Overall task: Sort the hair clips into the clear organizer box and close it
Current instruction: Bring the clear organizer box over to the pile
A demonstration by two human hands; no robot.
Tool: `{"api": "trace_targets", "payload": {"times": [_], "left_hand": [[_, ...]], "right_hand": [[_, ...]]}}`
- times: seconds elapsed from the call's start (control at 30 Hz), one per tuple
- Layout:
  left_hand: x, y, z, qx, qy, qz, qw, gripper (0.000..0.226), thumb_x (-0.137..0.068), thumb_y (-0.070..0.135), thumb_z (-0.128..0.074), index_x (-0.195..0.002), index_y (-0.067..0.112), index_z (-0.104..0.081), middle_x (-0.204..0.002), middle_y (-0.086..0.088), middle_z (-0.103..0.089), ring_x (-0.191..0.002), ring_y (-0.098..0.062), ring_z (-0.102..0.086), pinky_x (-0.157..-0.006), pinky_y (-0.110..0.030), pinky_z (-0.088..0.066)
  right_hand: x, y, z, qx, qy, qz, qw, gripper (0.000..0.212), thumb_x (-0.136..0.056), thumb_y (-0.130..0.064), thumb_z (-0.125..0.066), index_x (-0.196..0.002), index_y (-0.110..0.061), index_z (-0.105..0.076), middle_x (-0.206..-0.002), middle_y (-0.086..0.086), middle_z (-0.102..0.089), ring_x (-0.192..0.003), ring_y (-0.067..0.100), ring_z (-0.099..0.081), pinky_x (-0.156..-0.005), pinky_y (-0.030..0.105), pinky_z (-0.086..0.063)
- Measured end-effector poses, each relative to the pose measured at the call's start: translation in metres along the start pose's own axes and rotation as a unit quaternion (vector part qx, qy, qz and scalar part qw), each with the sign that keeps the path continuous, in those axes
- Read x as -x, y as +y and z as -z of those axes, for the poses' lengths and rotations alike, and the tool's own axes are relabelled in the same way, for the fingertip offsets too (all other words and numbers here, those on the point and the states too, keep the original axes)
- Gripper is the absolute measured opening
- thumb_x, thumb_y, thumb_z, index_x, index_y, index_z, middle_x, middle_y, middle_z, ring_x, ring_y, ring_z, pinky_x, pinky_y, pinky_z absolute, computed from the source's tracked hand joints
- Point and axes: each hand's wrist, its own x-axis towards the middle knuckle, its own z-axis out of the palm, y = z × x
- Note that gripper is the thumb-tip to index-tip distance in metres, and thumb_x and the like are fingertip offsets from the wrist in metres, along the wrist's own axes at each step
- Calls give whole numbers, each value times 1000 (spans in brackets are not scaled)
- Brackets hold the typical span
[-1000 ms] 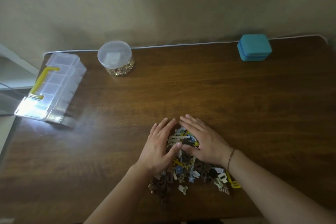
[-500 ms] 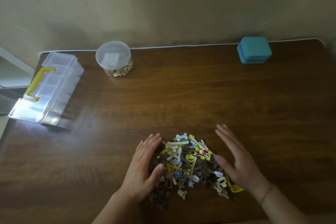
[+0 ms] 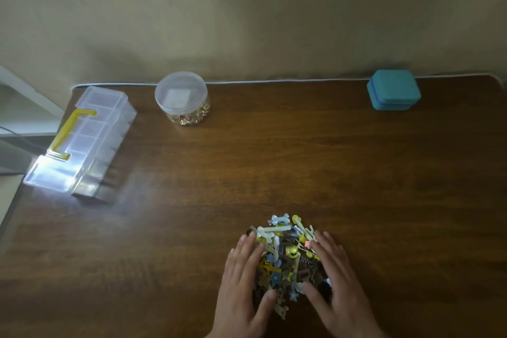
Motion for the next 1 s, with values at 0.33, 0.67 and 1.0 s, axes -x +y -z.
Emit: {"api": "trace_targets", "payload": {"times": [0.33, 0.67, 1.0], "left_hand": [[-102, -21, 80, -20, 267, 94, 959, 54, -93, 46, -50, -139, 18, -52, -157, 3, -37, -149, -21, -26, -116, -58, -27], [-146, -114, 248, -263, 333, 233, 875, 59, -73, 31, -72, -129, 16, -60, -151, -11, -44, -143, -38, -31, -112, -64, -22], [-126, -146, 286, -287, 197, 337, 875, 93, -73, 55, -74, -151, 29, -30, -155, -7, -33, -139, -34, -30, -112, -49, -30]], "right_hand": [[-71, -41, 35, -41, -39, 36, 998, 73, -80, -83, -27, -144, -47, -25, -153, -40, -2, -144, -9, 3, -107, 23, -31], [-155, -123, 13, 22, -97, 144, 985, 72, -85, -77, -27, -146, -39, -31, -154, -32, -10, -144, -9, 5, -118, 29, -14], [-178, -155, -16, 58, -143, 164, 974, 65, -89, -72, -29, -146, -42, -29, -154, -33, -10, -142, -13, 8, -117, 22, -9]]}}
